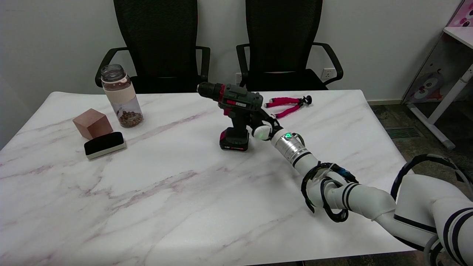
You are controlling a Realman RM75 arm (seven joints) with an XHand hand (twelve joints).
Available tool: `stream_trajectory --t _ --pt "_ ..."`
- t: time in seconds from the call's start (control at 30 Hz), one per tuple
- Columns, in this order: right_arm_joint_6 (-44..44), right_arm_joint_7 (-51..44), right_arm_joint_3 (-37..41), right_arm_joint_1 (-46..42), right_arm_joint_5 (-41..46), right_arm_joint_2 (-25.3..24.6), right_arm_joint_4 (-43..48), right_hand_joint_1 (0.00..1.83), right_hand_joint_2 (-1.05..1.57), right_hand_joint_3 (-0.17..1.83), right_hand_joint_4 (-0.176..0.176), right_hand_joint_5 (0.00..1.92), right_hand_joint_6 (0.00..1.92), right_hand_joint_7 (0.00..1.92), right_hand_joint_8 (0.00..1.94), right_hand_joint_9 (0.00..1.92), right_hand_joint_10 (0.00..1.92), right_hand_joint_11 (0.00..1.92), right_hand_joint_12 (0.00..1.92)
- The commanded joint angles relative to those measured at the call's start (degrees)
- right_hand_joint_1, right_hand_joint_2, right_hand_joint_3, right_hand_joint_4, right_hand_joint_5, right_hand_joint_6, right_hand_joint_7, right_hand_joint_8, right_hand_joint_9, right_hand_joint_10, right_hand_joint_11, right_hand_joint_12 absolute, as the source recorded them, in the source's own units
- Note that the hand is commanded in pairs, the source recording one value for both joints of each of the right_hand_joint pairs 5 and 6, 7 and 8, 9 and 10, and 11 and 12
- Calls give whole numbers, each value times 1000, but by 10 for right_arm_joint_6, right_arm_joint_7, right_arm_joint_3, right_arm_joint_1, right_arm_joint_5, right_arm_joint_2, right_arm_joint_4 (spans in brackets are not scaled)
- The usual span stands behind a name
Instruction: Pick up the power screwdriver.
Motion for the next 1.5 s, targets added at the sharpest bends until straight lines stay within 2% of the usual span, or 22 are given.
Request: stream_trajectory --t 0.03,0.4,0.63,0.9,1.1,1.37,1.5 --pt "-6 -3 2 3 -2 -9 -3 1118 -741 740 176 220 220 220 220 288 288 158 158" --pt "-6 -2 6 2 -1 -9 -4 1195 -452 793 176 247 247 247 247 546 546 229 229" --pt "-6 -1 8 2 0 -9 -4 1220 -380 804 176 257 257 257 257 658 658 314 314" --pt "-5 -2 7 2 14 -9 -4 1248 -346 932 174 264 264 264 264 740 740 356 356" --pt "1 0 8 2 14 -9 -6 1281 -332 1152 176 271 271 271 271 884 884 583 583" --pt "-3 -2 8 2 14 -7 -17 1313 -262 1271 176 284 284 284 284 1012 1012 777 777" --pt "-5 -2 8 1 14 -5 -17 1339 -178 1394 176 352 352 352 352 1162 1162 991 991"
